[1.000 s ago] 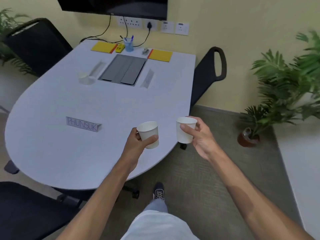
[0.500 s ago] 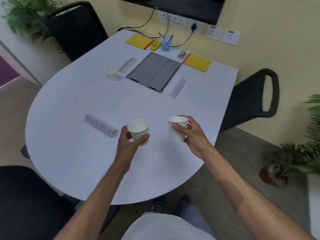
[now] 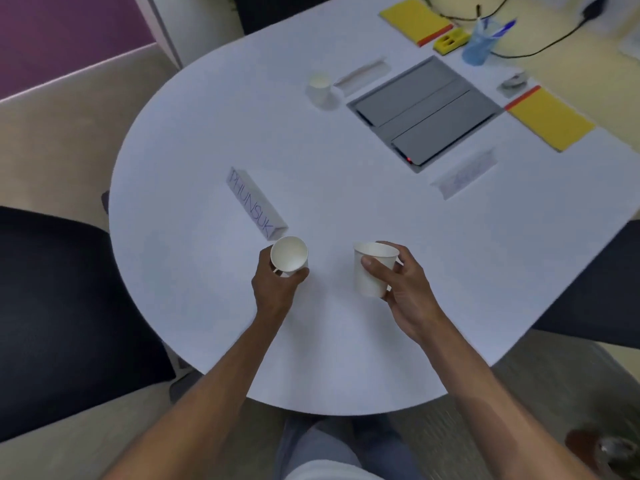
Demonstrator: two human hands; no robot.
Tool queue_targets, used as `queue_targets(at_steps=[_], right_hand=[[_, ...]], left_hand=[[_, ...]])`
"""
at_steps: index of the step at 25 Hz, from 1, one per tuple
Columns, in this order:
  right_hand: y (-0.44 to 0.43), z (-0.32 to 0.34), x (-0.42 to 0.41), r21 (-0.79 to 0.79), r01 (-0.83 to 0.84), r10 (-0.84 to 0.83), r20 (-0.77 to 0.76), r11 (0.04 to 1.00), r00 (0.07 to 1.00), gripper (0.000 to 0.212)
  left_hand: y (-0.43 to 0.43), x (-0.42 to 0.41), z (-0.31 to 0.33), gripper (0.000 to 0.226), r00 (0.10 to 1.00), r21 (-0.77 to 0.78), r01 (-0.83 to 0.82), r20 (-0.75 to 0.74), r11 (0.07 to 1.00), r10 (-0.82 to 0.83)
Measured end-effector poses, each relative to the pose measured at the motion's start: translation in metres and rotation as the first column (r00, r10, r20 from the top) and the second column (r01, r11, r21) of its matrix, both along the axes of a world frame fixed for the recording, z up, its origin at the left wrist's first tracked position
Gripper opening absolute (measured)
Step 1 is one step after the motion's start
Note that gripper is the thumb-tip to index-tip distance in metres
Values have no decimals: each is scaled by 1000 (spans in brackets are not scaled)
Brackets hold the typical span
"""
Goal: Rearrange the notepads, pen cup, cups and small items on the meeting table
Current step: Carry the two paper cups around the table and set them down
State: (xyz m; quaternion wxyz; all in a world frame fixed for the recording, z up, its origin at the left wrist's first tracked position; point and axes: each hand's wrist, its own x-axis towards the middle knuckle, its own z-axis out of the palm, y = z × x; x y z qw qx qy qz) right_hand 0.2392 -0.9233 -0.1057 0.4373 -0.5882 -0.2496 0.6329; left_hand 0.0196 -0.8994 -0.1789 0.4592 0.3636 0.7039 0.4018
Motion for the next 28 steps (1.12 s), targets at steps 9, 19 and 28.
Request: queue_targets(at_steps=[9, 19, 28], right_hand=[[17, -42, 20, 4, -40, 40, 22, 999, 999, 72], [18, -42, 25, 23, -73, 72, 29, 997, 997, 70], [8, -28, 47, 23, -64, 64, -22, 998, 998, 65]], left_hand=[[23, 30, -38, 63, 989, -16, -89, -120, 996, 86], [26, 36, -44, 65, 982, -52, -119, -150, 992, 110], [-2, 39, -17, 99, 982, -98, -82, -176, 992, 64]])
